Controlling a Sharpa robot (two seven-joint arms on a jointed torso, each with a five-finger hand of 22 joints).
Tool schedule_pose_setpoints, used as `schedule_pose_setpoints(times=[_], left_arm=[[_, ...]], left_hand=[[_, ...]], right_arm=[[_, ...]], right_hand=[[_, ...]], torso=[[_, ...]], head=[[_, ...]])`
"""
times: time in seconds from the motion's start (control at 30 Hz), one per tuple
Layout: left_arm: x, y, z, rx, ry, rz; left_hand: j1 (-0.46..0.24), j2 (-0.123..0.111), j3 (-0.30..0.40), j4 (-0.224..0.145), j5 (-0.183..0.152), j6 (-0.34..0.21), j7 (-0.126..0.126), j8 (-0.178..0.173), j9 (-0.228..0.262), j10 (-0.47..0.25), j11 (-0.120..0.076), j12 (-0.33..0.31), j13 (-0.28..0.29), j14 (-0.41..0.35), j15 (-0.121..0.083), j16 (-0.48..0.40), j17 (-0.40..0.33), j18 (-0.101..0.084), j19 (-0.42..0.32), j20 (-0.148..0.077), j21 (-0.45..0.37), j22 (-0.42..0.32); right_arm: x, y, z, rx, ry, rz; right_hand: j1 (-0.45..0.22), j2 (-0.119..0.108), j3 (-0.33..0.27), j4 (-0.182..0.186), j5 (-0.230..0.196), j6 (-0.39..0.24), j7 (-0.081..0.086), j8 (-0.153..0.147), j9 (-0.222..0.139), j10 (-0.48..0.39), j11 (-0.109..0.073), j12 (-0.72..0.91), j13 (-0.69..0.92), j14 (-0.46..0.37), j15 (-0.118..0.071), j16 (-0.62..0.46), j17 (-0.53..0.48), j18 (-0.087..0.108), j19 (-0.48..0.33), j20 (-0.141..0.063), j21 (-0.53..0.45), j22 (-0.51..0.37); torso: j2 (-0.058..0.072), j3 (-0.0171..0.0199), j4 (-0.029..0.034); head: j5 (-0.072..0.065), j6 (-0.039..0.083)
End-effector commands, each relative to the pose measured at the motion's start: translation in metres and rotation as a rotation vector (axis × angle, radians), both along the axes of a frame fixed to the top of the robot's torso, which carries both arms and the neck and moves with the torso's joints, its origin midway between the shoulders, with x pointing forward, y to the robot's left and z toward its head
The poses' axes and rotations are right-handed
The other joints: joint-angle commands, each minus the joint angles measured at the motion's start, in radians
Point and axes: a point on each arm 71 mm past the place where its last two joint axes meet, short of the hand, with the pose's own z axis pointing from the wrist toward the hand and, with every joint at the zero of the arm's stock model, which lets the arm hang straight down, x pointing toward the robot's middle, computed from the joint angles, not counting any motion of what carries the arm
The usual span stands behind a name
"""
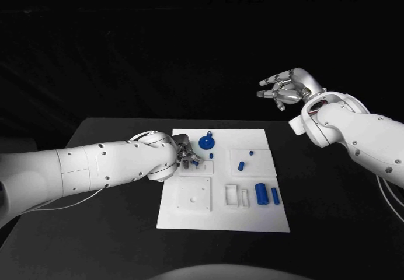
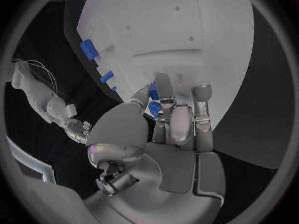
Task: Assemble the parts on the task board
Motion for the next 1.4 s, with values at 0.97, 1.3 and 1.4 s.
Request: schedule_pose_setpoints(times=[0.97,1.3,1.4], left_arm=[[-0.0049,-0.0066,-0.0017,0.027,-0.034,-0.045],[-0.0061,-0.0059,-0.0044,0.031,-0.027,-0.045],[-0.0064,-0.0056,-0.0054,0.032,-0.025,-0.044]], left_hand=[[0.044,0.049,0.009,0.004,-0.008,0.164,-0.111,0.000,-0.005,0.046,-0.011,0.004,-0.002,0.004,0.001,0.001,-0.008,0.021,0.002,0.009,0.005,0.034],[0.044,0.050,0.007,0.008,-0.014,0.163,-0.111,0.001,-0.012,0.046,-0.011,0.003,-0.003,0.004,0.001,0.001,-0.011,0.023,0.002,0.011,0.003,0.034],[0.043,0.050,0.007,0.009,-0.016,0.162,-0.111,0.001,-0.012,0.046,-0.011,0.002,-0.003,0.003,0.001,0.000,-0.012,0.023,0.002,0.012,0.004,0.034]], right_arm=[[-0.0012,0.0010,-0.0025,-0.012,0.007,0.014],[-0.0013,0.0013,-0.0025,-0.012,0.007,0.016],[-0.0013,0.0012,-0.0025,-0.013,0.007,0.016]], right_hand=[[-0.008,0.003,0.002,0.004,0.003,0.005,0.001,-0.004,-0.002,0.002,-0.004,0.004,0.001,0.010,0.001,-0.007,0.002,0.020,0.051,-0.005,0.008,-0.003],[-0.010,0.003,0.002,0.004,0.003,0.006,0.001,-0.004,-0.002,0.003,-0.004,0.005,0.002,0.010,0.001,-0.007,0.002,0.020,0.051,-0.005,0.009,-0.003],[-0.010,0.003,0.002,0.004,0.003,0.006,0.001,-0.004,-0.002,0.003,-0.004,0.005,0.002,0.010,0.001,-0.007,0.002,0.020,0.051,-0.005,0.009,-0.003]], torso=[[0.000,0.0003,0.0000],[0.000,-0.0001,0.0006],[0.001,-0.0002,0.0001]], head=[[-0.001,-0.007],[0.001,-0.008],[0.000,-0.009]])
